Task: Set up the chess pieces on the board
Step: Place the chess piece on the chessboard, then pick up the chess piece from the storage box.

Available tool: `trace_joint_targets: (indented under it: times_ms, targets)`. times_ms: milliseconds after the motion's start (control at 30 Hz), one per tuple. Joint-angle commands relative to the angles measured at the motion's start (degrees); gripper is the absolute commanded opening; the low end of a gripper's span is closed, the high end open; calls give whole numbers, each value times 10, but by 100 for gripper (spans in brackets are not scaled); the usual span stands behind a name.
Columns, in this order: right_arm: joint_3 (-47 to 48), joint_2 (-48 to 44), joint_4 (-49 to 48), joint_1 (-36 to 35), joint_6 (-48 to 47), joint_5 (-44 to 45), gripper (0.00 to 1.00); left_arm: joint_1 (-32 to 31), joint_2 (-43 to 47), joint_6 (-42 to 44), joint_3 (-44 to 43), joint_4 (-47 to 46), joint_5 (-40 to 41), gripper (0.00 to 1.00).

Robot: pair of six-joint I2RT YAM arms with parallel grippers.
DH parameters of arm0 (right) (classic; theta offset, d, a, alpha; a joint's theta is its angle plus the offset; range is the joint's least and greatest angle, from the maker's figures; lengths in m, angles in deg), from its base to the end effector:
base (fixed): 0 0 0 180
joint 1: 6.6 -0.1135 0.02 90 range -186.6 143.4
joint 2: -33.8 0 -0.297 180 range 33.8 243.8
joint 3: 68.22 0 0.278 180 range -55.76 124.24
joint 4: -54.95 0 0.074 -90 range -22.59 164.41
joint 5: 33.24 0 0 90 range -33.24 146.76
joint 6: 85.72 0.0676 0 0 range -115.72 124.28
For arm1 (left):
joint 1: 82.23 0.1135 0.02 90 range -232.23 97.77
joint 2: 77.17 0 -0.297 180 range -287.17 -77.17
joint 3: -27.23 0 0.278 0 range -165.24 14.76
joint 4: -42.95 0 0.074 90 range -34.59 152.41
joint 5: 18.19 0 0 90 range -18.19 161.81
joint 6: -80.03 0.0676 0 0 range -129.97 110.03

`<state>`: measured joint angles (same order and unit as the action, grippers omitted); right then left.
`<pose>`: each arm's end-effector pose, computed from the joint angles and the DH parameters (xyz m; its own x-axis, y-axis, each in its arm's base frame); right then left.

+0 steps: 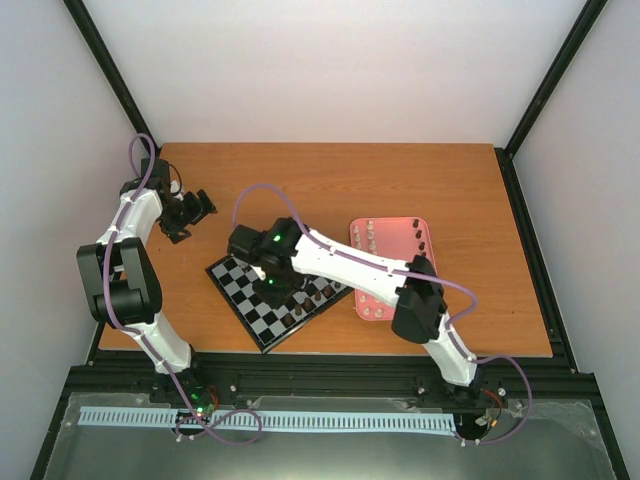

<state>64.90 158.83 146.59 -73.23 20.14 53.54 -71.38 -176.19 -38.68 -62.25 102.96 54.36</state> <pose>0.1876 0.4436 0.2552 -0.6303 -0.7708 -0.0928 -0.7763 0.6247 0.0844 0.3860 0.0533 0.2310 -0.7703 -0.6142 -0.1715 -0.5093 0.7543 -0.4143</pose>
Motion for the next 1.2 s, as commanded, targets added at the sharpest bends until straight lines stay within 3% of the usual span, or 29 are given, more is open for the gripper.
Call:
trace_joint_targets:
  times_ms: [0, 167, 433, 533, 767, 1167]
  targets:
    - [12, -60, 31, 7, 19, 46, 43, -2, 11, 6, -9, -7, -9, 100]
    - [-115, -143, 0, 92, 47, 79, 52, -2, 10, 5, -11, -7, -12, 100]
    - [-406, -304, -81, 302, 63, 103, 53, -7, 2, 6, -17, -3, -16, 100]
    - [-486, -333, -104, 347, 57, 89, 53, -11, -5, 6, -19, -3, -17, 100]
    - [-587, -347, -156, 380, 46, 43, 53, -18, -26, 8, -31, 1, -13, 100]
    - [-617, -304, -203, 403, 21, 45, 51, -24, -28, 11, -37, 7, -2, 100]
